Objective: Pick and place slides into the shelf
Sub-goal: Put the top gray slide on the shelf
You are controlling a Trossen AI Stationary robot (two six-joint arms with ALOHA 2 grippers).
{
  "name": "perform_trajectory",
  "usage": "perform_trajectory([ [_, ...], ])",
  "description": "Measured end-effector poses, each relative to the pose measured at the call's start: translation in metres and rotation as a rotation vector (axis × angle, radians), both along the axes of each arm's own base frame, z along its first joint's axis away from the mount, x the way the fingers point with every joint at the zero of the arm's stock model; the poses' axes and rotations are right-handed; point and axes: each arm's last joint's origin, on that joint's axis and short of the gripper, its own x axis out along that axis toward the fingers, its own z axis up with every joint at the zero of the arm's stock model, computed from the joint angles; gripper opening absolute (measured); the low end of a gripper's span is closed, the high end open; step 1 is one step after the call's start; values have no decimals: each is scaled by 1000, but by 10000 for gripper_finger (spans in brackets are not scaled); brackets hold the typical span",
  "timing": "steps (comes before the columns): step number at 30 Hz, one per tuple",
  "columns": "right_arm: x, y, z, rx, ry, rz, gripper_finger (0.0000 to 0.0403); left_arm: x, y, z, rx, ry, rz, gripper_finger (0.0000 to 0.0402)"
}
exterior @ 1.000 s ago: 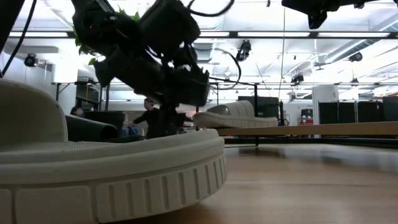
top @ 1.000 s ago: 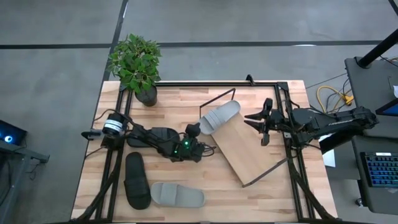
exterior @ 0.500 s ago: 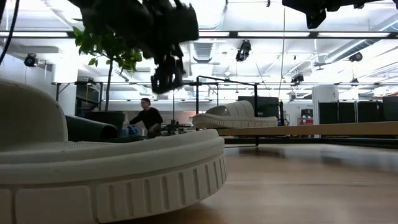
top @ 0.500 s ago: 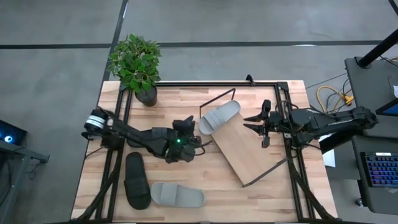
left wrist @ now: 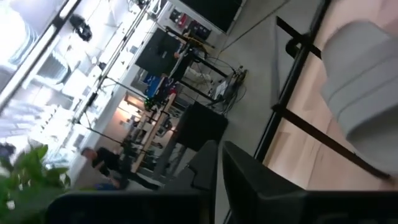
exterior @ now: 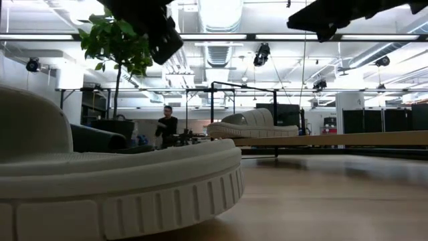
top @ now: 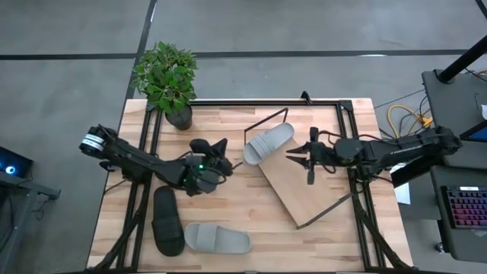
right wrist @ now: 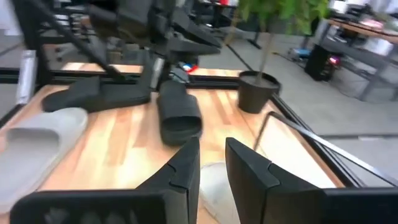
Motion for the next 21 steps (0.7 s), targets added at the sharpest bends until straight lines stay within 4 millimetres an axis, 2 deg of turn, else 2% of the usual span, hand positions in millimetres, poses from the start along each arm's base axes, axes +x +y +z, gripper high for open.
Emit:
perform_trajectory([
  [5,15,0,7,72,22,-98,61,-17,3,11,-51,-114,-4,2],
  [8,25,1,11,74,121,-104,52,-25,0,19,-78,-172,-22,3],
  [13,47,5,19,38,333,-109,15,-39,-13,37,-128,-281,-86,3],
  [17,68,8,22,-3,439,-84,9,-52,-26,52,-185,-367,-177,3],
  [21,86,8,13,-40,561,-87,9,-66,-39,63,-239,-422,-276,3],
])
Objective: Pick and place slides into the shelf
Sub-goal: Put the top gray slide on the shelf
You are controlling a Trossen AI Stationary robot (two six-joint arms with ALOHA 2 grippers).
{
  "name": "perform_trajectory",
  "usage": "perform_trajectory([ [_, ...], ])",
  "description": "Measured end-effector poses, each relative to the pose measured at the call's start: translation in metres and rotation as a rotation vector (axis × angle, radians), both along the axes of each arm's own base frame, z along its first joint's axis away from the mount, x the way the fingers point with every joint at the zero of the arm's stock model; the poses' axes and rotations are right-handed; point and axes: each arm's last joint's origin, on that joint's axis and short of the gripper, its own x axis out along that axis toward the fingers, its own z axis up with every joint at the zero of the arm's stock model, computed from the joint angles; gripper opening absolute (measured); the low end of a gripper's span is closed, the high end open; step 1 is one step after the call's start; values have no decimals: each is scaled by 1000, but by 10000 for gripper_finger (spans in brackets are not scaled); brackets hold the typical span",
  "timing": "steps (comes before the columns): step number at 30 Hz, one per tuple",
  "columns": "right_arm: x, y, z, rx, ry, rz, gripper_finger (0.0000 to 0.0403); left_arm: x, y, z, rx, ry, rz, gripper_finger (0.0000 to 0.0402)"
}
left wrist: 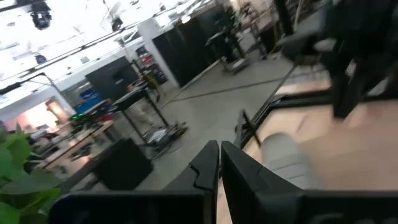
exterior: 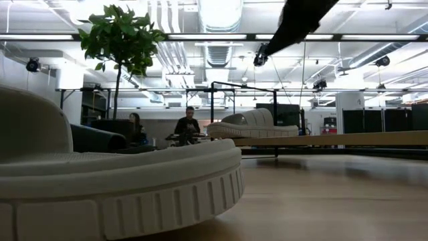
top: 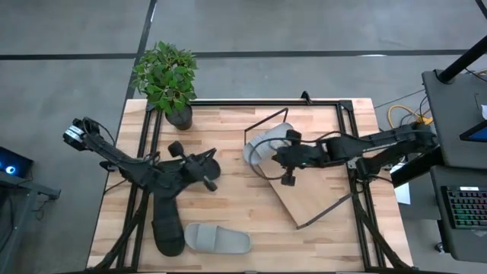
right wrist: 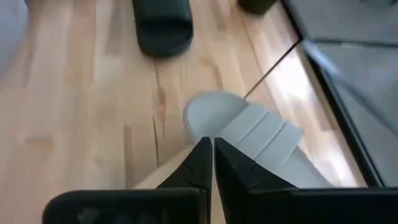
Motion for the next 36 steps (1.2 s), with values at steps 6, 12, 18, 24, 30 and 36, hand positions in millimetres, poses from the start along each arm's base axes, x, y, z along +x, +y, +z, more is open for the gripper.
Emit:
perform_trajectory([
  [6,19,-5,-25,-29,185,-18,9,-16,-19,8,-35,-43,-168,3],
  [12,29,-7,-40,-61,252,-4,8,-34,-30,19,-98,-108,-295,3],
  [18,24,-7,-40,-64,257,14,9,-47,-40,20,-106,-112,-368,3],
  [24,23,-4,-46,19,254,83,9,-52,-45,22,-92,-104,-396,3],
  [30,30,-3,-53,7,237,118,9,-54,-45,24,-98,-113,-397,3],
  [36,36,-7,-63,-2,262,120,8,-63,-50,29,-108,-132,-446,3],
])
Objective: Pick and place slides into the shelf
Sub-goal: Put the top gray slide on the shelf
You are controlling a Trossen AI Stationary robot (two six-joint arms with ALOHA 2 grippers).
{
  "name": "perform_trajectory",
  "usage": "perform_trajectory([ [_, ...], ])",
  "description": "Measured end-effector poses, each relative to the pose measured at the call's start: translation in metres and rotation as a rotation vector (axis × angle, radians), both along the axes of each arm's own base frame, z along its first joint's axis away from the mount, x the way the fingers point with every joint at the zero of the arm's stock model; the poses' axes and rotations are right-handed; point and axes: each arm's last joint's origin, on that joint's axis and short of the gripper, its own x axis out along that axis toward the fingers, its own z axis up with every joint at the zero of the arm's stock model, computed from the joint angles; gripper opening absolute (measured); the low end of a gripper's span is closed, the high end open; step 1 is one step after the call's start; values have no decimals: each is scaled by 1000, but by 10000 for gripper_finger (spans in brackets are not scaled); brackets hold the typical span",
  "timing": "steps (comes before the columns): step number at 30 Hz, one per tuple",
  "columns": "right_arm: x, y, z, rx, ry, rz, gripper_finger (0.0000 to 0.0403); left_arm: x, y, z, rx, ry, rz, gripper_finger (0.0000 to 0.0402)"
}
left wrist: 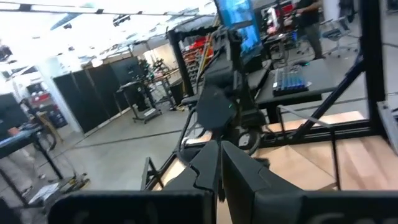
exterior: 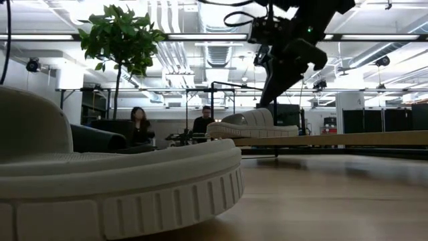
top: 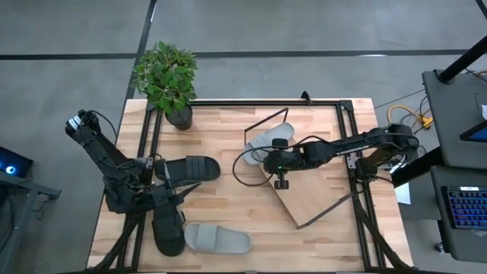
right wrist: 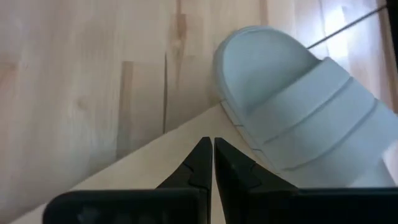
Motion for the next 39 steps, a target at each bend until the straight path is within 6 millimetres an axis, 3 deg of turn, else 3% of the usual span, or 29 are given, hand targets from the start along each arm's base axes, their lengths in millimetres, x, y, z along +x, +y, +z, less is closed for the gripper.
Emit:
perform_trajectory([
  [4,3,0,-8,-10,28,14,8,-5,-6,2,69,11,-24,3],
  [14,12,-13,-21,-9,37,-28,8,-5,-7,2,68,11,-27,3],
  [39,22,-23,-39,1,60,-30,8,-5,-7,1,70,12,-26,3],
])
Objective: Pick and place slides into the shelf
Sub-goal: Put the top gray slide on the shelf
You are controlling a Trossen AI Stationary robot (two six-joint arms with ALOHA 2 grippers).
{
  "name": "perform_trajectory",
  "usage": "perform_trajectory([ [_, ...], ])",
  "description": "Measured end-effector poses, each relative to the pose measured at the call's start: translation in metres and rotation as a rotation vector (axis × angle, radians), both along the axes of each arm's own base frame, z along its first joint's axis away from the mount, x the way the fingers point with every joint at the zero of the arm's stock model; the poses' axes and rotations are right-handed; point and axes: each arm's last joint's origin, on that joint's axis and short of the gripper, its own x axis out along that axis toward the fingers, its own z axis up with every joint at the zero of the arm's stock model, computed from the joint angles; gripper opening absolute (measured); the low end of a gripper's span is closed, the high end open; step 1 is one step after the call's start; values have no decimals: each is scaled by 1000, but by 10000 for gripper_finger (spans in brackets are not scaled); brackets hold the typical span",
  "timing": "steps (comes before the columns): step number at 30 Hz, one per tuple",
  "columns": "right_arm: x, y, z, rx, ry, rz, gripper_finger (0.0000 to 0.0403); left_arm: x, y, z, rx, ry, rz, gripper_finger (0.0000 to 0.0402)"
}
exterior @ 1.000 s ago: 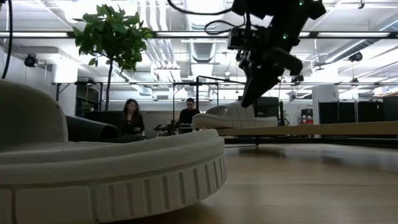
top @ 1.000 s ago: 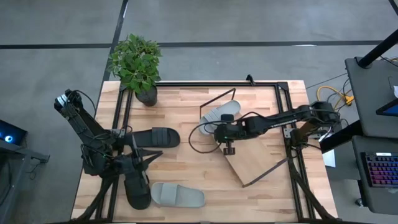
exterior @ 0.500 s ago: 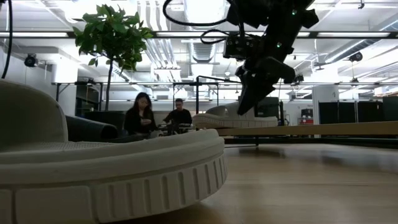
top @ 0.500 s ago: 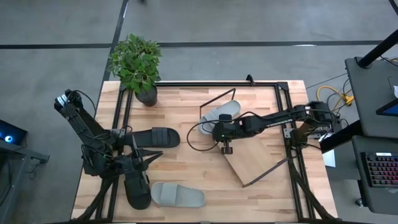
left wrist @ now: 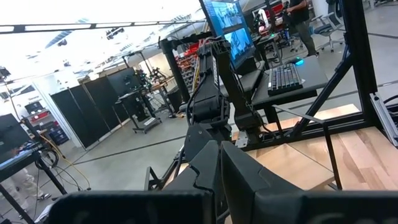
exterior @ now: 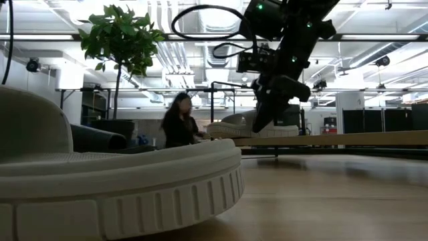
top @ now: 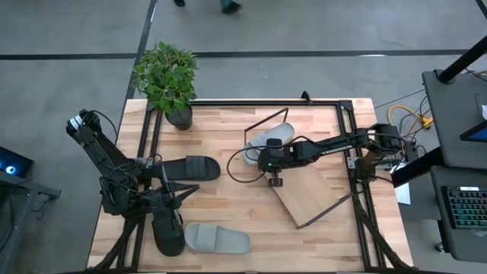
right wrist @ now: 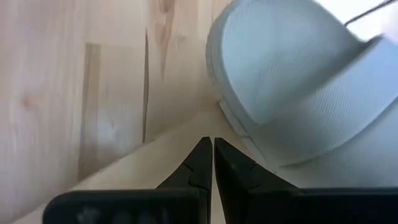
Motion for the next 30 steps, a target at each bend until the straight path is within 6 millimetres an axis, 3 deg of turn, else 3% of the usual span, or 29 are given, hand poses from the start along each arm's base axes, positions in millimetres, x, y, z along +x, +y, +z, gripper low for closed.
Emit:
perform_trajectory([
  [11,1,-13,1,-5,-17,-28,9,0,0,0,0,0,0,3],
  [30,7,-14,4,-1,-83,-27,8,0,0,0,1,1,-1,3],
])
